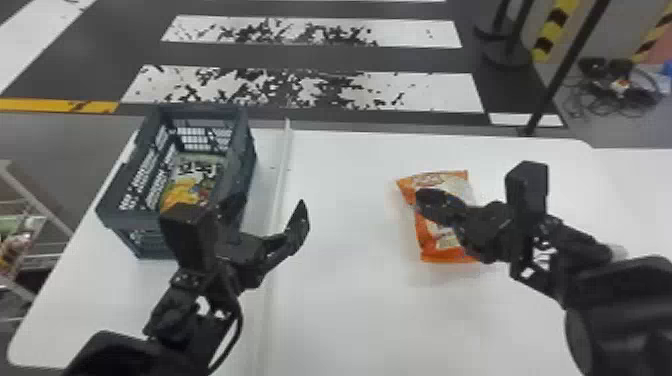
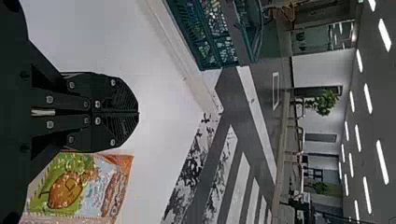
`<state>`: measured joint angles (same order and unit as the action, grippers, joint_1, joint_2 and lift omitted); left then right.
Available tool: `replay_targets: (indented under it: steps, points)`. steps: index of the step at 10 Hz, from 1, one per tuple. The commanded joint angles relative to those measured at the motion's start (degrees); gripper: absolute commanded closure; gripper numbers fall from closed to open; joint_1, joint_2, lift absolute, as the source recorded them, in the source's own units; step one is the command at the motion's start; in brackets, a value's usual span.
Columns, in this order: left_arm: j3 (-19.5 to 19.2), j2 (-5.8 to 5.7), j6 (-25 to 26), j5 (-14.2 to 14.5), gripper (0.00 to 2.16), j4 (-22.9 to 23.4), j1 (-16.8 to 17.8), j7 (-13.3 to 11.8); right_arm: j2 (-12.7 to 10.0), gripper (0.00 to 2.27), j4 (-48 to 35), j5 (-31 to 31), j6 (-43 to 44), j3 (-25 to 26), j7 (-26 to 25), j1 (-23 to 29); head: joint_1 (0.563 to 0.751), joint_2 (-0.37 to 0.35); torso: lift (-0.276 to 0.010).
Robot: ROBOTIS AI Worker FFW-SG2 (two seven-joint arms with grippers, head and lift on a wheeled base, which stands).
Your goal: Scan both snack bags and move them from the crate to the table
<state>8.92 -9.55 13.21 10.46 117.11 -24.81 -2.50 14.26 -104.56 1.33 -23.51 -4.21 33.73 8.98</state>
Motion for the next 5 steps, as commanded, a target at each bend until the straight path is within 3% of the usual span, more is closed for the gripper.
replay_targets:
  steps: [1, 5]
  points:
    - [-0.22, -0.03, -0.07, 0.0, 0.08, 0.05, -0.24, -0.05, -0.02, 2.26, 4.54, -0.45, 0.69, 0.51, -1.39, -3.1, 0.695, 0.0, -0.088]
    - [-0.22, 0.06, -0.07, -0.17, 0.08, -0.13, -0.24, -0.05, -0.11, 2.26, 19.75, -3.26, 8.43, -0.36, -4.46, -9.42, 0.695, -0.048, -0.088]
